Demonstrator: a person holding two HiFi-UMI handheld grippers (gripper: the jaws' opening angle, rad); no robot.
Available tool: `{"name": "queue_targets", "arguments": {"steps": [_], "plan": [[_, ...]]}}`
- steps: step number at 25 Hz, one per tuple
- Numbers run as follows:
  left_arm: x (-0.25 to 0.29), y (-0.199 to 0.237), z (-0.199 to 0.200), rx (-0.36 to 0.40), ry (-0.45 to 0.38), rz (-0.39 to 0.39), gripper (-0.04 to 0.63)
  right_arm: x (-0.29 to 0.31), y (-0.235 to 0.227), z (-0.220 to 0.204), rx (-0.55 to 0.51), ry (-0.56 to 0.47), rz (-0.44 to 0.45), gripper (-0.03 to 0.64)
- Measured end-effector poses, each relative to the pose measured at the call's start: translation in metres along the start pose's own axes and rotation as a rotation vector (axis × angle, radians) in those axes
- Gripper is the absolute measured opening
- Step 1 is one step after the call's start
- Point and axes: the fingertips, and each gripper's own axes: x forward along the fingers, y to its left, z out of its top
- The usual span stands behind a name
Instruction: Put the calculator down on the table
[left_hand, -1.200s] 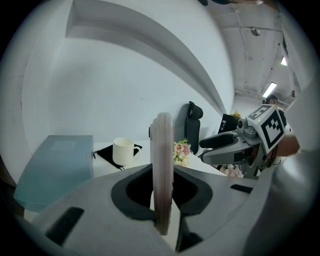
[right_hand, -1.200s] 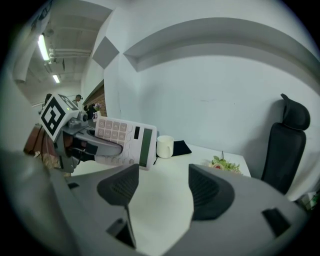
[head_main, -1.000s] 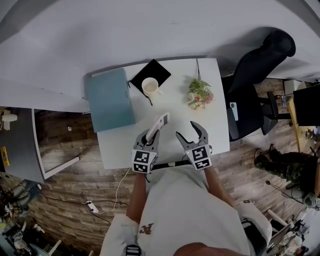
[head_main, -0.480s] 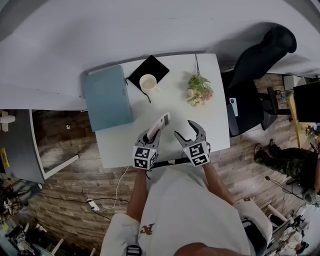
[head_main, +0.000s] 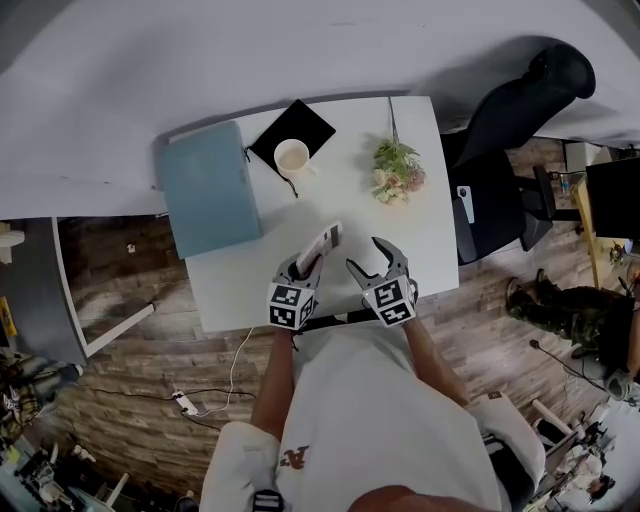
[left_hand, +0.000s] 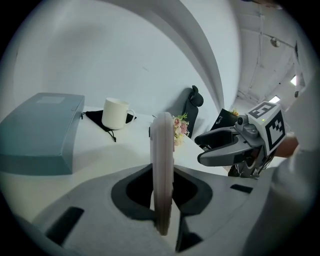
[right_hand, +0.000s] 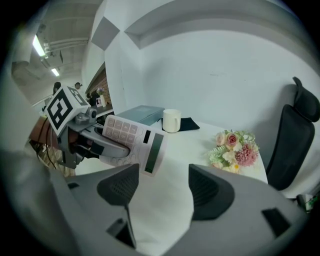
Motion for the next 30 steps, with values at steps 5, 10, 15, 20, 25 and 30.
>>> {"name": "queue_targets", "arguments": {"steps": [5, 10, 15, 20, 25, 30], "plan": [[0.003, 0.001, -0.01, -0.015, 0.024, -0.013, 0.063, 0.003, 0.004, -0.006, -0.019, 0.019, 0.008, 0.314], [0.005, -0.003, -0.017, -0.047, 0.032, -0.051, 0.063, 0.003, 0.006, -0.011, -0.035, 0.047, 0.006, 0.314], [0.009, -0.006, -0.022, -0.077, 0.037, -0.082, 0.063, 0.005, 0.01, -0.014, -0.036, 0.052, 0.015, 0.314], [0.015, -0.014, -0.026, -0.093, 0.056, -0.125, 0.064, 0.006, 0.012, -0.018, -0.037, 0.059, 0.023, 0.313], [0.021, -0.021, -0.029, -0.137, 0.076, -0.161, 0.066, 0.006, 0.012, -0.017, -0.043, 0.059, 0.025, 0.313], [0.026, -0.019, -0.031, -0.143, 0.088, -0.142, 0.084, 0.007, 0.012, -0.019, -0.047, 0.067, 0.026, 0.313]]}}
